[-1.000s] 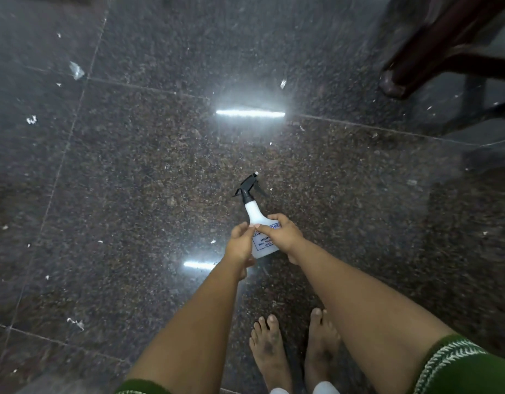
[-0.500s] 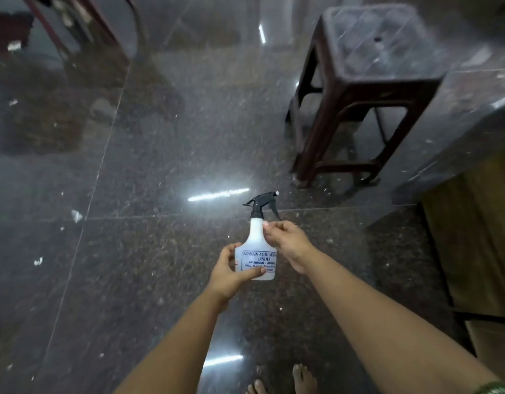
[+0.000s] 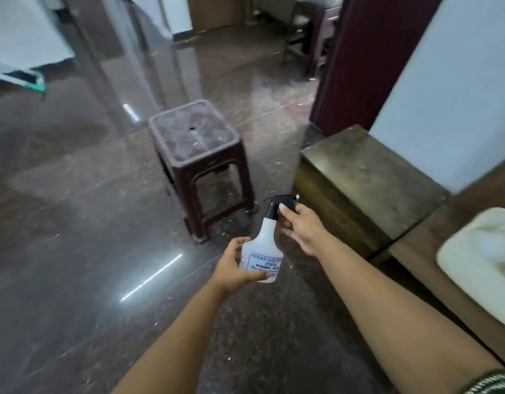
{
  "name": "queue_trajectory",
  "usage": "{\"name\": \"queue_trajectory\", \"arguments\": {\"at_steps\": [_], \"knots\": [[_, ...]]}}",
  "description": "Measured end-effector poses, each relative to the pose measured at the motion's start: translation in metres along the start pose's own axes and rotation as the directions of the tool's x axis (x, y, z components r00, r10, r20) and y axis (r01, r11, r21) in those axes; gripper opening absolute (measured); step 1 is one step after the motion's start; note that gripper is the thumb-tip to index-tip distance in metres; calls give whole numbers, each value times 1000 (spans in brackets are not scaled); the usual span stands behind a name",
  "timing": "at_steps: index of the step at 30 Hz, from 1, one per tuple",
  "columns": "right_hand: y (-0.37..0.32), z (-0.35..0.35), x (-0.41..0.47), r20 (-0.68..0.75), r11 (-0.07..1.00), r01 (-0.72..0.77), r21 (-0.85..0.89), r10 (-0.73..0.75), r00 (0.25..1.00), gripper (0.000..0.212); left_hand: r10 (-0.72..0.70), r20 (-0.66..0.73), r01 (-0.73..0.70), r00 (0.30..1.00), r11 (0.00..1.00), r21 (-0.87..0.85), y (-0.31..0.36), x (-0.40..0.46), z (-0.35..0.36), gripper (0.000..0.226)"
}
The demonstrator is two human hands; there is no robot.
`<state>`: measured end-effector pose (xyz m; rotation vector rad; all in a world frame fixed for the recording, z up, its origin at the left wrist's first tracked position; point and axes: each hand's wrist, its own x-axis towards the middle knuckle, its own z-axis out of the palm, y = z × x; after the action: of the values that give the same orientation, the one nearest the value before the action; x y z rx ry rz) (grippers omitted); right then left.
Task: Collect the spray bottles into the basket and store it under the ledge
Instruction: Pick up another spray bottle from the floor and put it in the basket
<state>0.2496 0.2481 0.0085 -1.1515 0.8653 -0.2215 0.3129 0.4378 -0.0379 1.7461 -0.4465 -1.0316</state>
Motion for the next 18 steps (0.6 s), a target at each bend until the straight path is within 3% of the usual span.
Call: {"name": "queue_trajectory", "arguments": {"at_steps": [5, 10, 18], "knots": [[-38, -124, -35, -207, 992, 77, 99, -55, 977, 15, 52, 188, -79, 981, 987, 139, 53, 28, 98, 98], [-73, -243, -86, -375, 974, 153, 164, -82, 923, 13, 117, 377, -238, 919, 926, 293, 114, 47, 204, 105], [-116, -373, -149, -549, 945, 277, 175, -140, 824, 11, 148, 563, -395, 813, 851, 346, 179, 64, 354, 85]]}}
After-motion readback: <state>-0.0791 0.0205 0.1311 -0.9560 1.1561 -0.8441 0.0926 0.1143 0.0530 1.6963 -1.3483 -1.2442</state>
